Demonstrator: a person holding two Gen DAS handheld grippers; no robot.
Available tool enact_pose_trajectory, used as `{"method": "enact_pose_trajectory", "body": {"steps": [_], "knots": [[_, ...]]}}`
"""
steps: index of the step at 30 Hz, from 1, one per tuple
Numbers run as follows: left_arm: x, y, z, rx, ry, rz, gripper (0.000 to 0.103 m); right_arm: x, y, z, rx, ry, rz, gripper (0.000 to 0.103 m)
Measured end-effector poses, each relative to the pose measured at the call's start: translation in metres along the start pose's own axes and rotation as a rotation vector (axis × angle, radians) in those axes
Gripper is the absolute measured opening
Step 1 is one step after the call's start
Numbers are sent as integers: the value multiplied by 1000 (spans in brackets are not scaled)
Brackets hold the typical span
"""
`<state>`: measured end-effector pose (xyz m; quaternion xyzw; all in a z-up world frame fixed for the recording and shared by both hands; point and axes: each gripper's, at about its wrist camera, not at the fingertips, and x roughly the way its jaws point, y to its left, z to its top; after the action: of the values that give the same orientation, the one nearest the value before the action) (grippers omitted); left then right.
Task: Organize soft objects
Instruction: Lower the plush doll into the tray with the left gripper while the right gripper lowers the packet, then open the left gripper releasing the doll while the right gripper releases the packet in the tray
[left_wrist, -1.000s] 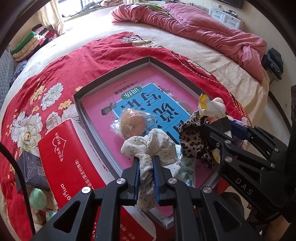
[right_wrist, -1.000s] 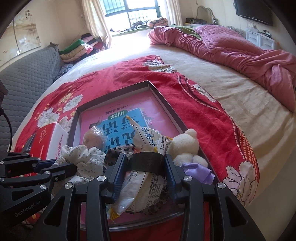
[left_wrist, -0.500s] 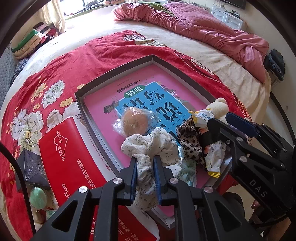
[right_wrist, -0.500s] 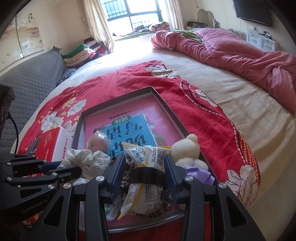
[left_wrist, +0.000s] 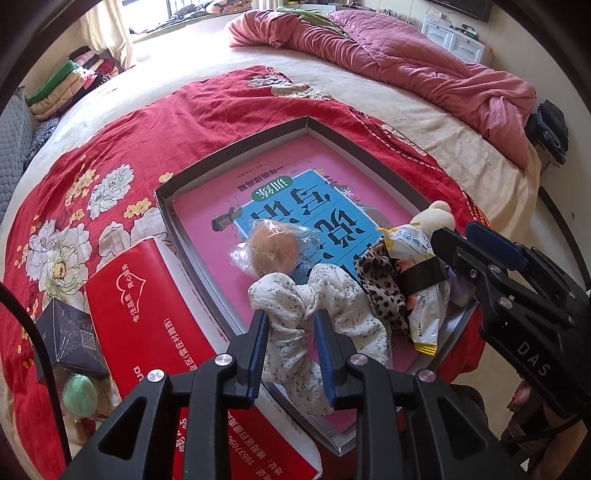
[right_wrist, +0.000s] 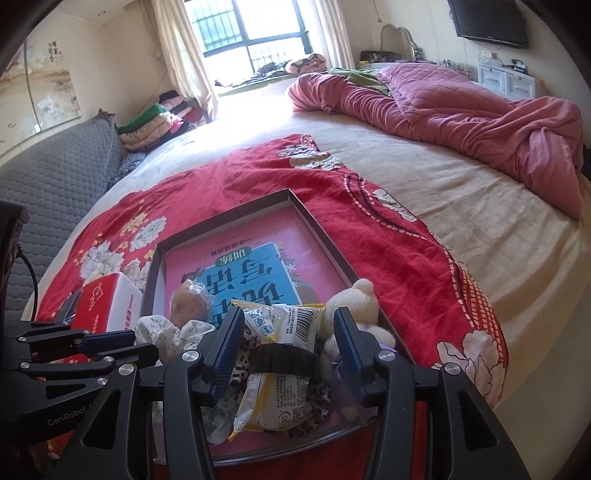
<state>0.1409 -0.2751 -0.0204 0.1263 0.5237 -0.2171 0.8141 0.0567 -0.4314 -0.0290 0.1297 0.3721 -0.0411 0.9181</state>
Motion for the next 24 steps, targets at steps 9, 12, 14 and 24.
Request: {"method": "enact_pose_trajectory", "body": {"steps": [9, 12, 14, 24], "knots": [[-11, 0, 1, 5, -28, 4, 44, -2, 1, -1, -15, 2, -14, 54], [-14, 1, 1, 4, -36, 10, 48, -3, 1, -1, -15, -3, -22, 57], [-17, 1, 0, 2, -44, 9, 51, -4, 1, -1, -20, -5, -31, 57], [-28, 1, -3, 12, -78, 25, 60, -7, 7, -3, -84, -15, -106, 71]]}}
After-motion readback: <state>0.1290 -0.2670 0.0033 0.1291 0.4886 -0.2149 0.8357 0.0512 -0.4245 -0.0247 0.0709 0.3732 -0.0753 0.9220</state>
